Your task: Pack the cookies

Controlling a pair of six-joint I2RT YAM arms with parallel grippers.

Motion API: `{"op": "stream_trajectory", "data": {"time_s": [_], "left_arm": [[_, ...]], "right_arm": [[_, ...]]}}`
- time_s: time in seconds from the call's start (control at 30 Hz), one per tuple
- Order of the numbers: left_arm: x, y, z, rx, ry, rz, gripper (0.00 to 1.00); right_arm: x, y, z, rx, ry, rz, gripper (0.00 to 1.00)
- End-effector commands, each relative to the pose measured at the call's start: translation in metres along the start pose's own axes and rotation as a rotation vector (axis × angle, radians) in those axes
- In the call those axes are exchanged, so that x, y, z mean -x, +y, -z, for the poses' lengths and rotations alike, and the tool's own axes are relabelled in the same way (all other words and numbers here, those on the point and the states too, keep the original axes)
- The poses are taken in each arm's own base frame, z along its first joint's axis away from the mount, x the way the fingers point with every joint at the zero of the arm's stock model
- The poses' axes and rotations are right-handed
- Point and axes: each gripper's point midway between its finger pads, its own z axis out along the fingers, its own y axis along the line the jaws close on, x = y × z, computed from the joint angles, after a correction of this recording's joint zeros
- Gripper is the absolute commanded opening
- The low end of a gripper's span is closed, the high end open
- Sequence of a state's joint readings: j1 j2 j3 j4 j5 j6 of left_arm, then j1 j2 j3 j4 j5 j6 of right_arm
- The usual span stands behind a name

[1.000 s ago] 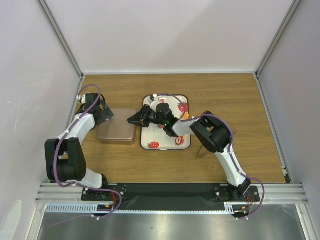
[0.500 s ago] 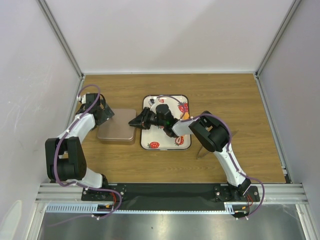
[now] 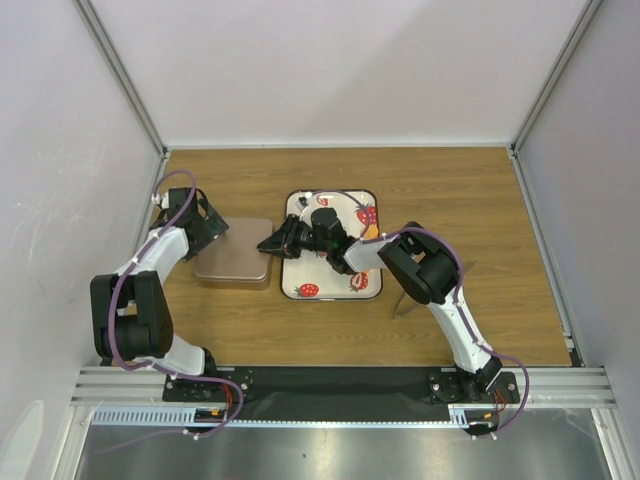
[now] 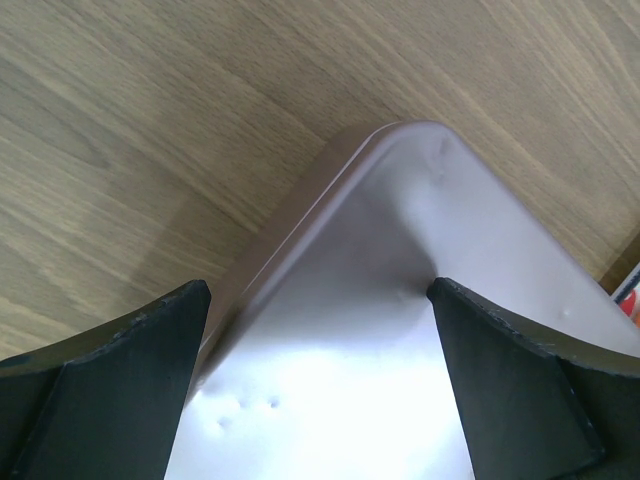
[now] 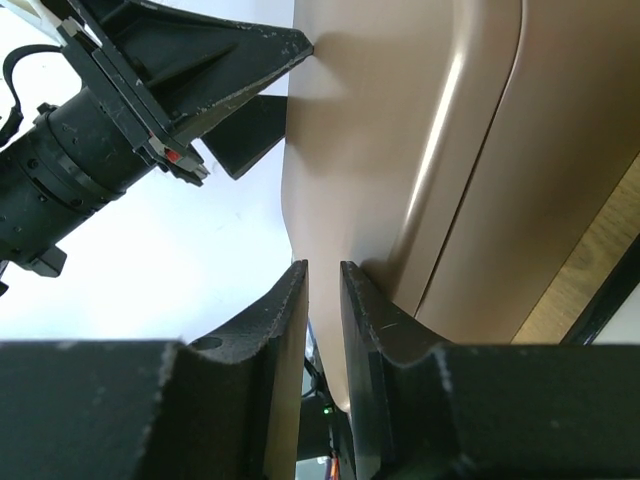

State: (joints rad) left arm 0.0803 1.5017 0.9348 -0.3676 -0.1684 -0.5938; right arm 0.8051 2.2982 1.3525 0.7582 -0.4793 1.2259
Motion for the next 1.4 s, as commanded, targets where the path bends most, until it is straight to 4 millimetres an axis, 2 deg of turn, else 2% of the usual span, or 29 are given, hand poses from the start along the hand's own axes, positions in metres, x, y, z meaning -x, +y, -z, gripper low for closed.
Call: {"op": "stream_trajectory", "data": {"time_s": [0.0,0.3,0.67,0.93,1.07,1.13,1.2,1.23,1.27,1.33,1.37], "left_arm": [[-0.024,0.011,-0.01,0.025,0.082,0.014,1.0],[-0.037,0.019,-0.017,0.015,0.139,0.079,1.0],[-0.047,0.027,-0.024,0.032,0.176,0.118,1.0],[-0.055,0.034,-0.028,0.041,0.207,0.145,1.0],[-0.045,0.032,-0.025,0.039,0.182,0.13,1.0],[-0.042,0.032,-0.024,0.039,0.174,0.121,1.0],[-0.041,0.032,-0.024,0.038,0.174,0.117,1.0],[-0.042,0.032,-0.024,0.035,0.176,0.116,1.0],[-0.042,0.032,-0.025,0.035,0.178,0.114,1.0],[-0.042,0.031,-0.025,0.031,0.179,0.111,1.0],[-0.041,0.031,-0.025,0.031,0.175,0.111,1.0]], "right_arm": [[-0.013,-0.039,-0.001,-0.12,0.027,0.002,0.25],[-0.016,-0.038,0.0,-0.15,0.036,0.06,0.25],[-0.022,-0.05,-0.004,-0.202,0.066,0.081,0.25],[-0.021,-0.051,-0.003,-0.199,0.071,0.079,0.25],[-0.002,-0.041,0.0,-0.138,0.057,0.038,0.26],[0.017,-0.03,-0.001,-0.1,0.036,0.031,0.27],[0.038,-0.03,0.001,-0.088,0.018,0.011,0.28],[0.049,-0.02,-0.002,-0.064,0.006,0.019,0.28],[0.057,-0.024,-0.002,-0.065,-0.001,0.003,0.28],[0.069,-0.012,-0.006,-0.039,-0.014,0.016,0.28],[0.073,-0.014,-0.008,-0.046,-0.02,0.011,0.29]]}}
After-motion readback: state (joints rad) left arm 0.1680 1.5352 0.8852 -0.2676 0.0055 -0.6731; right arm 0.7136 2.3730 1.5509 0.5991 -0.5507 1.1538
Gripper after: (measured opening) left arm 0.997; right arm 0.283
